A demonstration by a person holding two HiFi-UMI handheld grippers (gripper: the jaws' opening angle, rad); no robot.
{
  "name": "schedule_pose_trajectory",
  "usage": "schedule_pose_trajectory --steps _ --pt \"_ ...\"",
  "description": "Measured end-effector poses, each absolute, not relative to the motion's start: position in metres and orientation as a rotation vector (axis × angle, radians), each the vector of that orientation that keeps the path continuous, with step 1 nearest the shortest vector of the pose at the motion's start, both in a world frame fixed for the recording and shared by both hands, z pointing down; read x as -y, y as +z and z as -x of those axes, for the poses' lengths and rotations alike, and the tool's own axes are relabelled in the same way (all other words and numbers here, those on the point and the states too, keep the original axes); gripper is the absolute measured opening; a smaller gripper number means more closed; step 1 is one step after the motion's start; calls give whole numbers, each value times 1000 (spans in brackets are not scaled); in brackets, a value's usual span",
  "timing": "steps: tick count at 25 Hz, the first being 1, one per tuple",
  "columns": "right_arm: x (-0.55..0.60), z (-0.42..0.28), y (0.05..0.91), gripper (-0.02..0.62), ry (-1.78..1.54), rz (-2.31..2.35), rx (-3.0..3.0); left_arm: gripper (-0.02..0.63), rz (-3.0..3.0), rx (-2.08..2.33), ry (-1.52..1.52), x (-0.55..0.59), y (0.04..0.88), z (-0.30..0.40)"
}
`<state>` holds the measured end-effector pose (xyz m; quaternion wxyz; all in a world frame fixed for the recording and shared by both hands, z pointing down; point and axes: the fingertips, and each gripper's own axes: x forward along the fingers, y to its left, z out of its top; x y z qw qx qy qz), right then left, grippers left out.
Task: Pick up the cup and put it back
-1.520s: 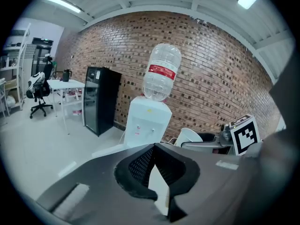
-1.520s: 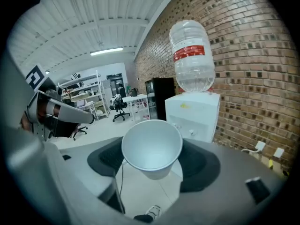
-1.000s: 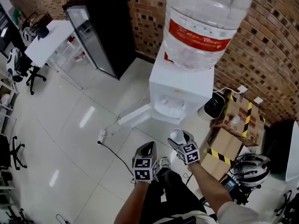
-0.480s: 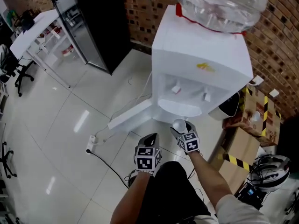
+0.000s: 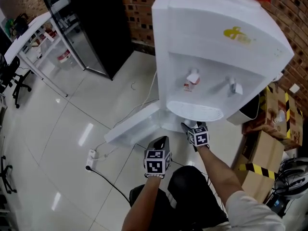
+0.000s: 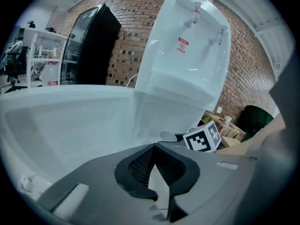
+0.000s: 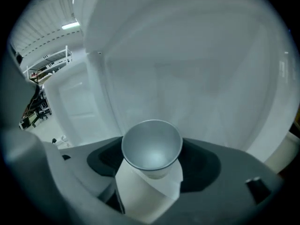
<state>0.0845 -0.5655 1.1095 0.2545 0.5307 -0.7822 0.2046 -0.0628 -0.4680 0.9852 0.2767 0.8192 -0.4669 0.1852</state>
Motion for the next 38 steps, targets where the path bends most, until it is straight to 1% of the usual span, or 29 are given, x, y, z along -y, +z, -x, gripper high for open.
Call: schedule_pose_trajectory --steps 4,10,20,22,23,24,25,26,27,30,34,35,36,37,38 --pt "585 -87 1141 362 562 -1471 2101 0 -2205 1265 477 472 1000 65" --pt "608 -89 1165 362 588 -1516 2104 0 -2180 1288 471 468 1019 74" --pt "618 -90 1184 373 590 -1502 2078 0 -2132 1347 450 464 1022 101" --pt "618 -91 1187 381 605 -1495 2073 0 -2130 1355 442 464 1021 104" --pt "618 -91 1189 410 614 -1491 2068 0 -2130 1357 439 464 1021 104" --pt "617 -92 1190 415 620 -1488 2064 0 -2130 1358 437 464 1021 105" --pt "616 -92 1191 446 622 -1487 2059 0 -2129 1358 435 464 1022 105" --pt "615 -92 1191 447 620 -1488 2052 0 -2129 1357 432 464 1022 105" --pt "613 -92 1191 464 615 -1488 2046 0 -2128 1357 428 465 1021 106" --pt "605 -89 1180 468 590 -1482 2046 0 -2112 1374 408 468 1015 109" --pt "558 -88 1132 468 599 -1470 2031 0 -2078 1437 430 463 983 118" --pt "541 -85 1117 457 599 -1445 2034 0 -2070 1441 436 460 971 120" --pt "524 -80 1100 361 590 -1409 2042 0 -2065 1441 438 457 956 122" --pt "507 -74 1082 242 573 -1366 2051 0 -2060 1443 441 455 939 124" --pt "491 -68 1064 161 552 -1322 2060 0 -2052 1449 448 453 922 127"
